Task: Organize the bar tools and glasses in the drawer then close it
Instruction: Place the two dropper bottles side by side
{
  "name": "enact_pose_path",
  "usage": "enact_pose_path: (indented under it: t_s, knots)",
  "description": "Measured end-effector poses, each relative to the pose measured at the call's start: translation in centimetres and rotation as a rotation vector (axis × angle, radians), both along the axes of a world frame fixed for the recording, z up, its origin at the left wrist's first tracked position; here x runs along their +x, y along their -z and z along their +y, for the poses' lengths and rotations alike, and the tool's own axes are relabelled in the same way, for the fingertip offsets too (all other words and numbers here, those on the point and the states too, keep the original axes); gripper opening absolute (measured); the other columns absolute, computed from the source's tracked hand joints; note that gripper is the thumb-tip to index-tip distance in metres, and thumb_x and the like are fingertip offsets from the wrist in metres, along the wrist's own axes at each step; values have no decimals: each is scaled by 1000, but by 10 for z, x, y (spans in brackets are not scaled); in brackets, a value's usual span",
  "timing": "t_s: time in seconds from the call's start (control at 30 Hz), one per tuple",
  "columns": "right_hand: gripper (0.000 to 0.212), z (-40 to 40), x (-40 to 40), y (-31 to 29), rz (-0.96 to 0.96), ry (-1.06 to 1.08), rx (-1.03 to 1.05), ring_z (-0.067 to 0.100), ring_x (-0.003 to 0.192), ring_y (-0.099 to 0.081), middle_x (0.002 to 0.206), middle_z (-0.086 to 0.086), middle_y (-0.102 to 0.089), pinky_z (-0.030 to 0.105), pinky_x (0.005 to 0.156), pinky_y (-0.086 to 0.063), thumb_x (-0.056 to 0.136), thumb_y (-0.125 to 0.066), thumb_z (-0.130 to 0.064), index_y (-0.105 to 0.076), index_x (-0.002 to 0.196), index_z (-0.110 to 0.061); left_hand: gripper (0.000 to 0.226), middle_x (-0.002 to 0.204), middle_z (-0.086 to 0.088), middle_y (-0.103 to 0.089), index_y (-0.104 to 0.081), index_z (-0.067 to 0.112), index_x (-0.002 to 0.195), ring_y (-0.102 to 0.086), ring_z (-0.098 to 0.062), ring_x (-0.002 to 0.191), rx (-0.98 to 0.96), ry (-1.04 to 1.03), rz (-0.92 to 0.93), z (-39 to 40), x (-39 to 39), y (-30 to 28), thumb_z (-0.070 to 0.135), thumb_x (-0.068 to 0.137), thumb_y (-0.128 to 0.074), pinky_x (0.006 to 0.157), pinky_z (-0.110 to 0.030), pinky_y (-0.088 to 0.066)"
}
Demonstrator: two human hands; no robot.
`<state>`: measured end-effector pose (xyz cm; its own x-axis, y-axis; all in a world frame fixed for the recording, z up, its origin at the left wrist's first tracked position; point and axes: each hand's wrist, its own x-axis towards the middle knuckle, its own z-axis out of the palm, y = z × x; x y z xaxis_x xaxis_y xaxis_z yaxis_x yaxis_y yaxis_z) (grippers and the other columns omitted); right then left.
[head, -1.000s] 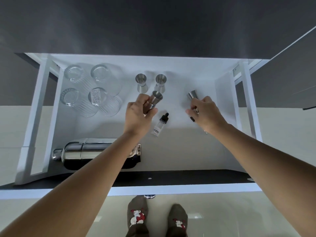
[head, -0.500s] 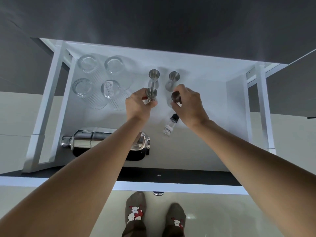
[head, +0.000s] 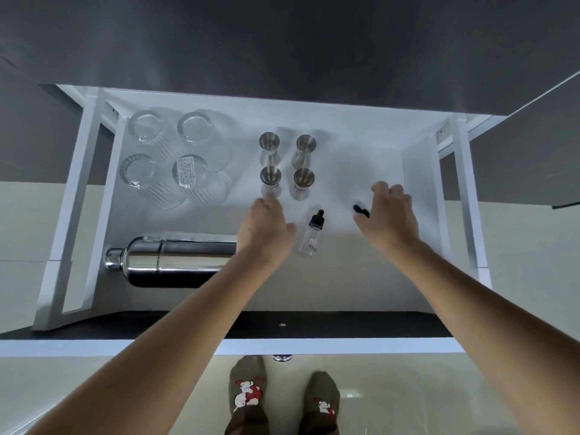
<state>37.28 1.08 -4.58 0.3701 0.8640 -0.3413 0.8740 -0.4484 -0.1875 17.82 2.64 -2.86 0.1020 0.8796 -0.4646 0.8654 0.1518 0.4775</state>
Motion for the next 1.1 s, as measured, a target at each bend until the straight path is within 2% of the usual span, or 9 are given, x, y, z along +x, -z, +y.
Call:
enact_pose_path:
  t_s: [0.07, 0.17, 0.3, 0.5, 0.63, 0.7, 0.93, 1.0, 1.1]
  knots:
    - [46, -14, 13, 4, -7, 15, -96, 38, 106, -49, 115, 21, -50, 40, 76, -45, 83, -63, -29, -47, 118, -4, 40, 116, -13, -57, -50, 5, 118, -58, -31, 105, -6, 156, 16, -10, 17, 0, 34, 92, -57, 83, -41, -51]
    - [35, -25, 22, 8, 24, 18, -113, 38, 94, -57, 104, 20, -56, 35, 66, -43, 81, -62, -22, -51, 108, -4, 45, 115, -12, -56, -50, 6, 115, -58, -33, 106, -54, 274, 90, -12, 40, 8, 43, 90, -58, 76, -39, -45]
    - [27, -26, 29, 10, 100, 35, -61, 35, 84, -60, 97, 18, -61, 35, 62, -46, 82, -63, -20, -52, 101, -5, 35, 117, -15, -58, -51, 4, 115, -59, -35, 107, -51, 274, 132, -9, 60, 18, 31, 93, -57, 77, -38, -44]
    - [26, -4, 35, -9, 358, 196, 304, 18, 83, -56, 92, -3, -57, 23, 68, -39, 84, -69, -20, -53, 103, -10, 22, 106, -14, -66, -49, 3, 107, -63, -31, 99, 162, 103, -336, 0, 87, 23, 13, 91, -59, 80, -41, -53]
    - [23, 12, 37, -7, 397, 188, 391, 19, 72, -59, 90, -3, -58, 6, 56, -41, 82, -69, -10, -54, 99, -7, 27, 103, 0, -60, -47, 5, 110, -57, -17, 93, 233, -47, -498, 17, 104, 30, -6, 87, -55, 72, -15, -37]
    - [23, 18, 38, -3, 417, 192, 403, 17, 71, -58, 89, -1, -60, 0, 58, -40, 81, -69, -6, -55, 98, -7, 28, 96, 1, -53, -47, 4, 110, -50, -15, 85, 245, -117, -504, 23, 110, 31, -11, 86, -51, 69, -11, -33]
    - [22, 27, 36, 5, 464, 162, 373, 11, 66, -55, 95, 4, -65, 1, 57, -42, 79, -65, 1, -55, 97, -8, 26, 104, -8, -62, -50, 4, 109, -50, -15, 84, 257, 22, -342, 38, 117, 36, -6, 86, -56, 71, -22, -37]
    - [23, 28, 35, 4, 470, 155, 364, 18, 73, -60, 96, 4, -66, 8, 62, -47, 79, -66, 1, -55, 98, -9, 28, 108, -9, -62, -51, 5, 113, -54, -19, 88, 242, 42, -309, 38, 117, 35, -4, 87, -59, 72, -22, -38]
    - [37, 22, 34, -3, 449, 168, 298, 28, 85, -65, 107, 4, -60, 27, 69, -51, 81, -66, -2, -50, 113, -11, 49, 126, -10, -56, -43, 7, 132, -56, -24, 113, 197, 34, -313, 33, 114, 26, -2, 87, -61, 86, -22, -41]
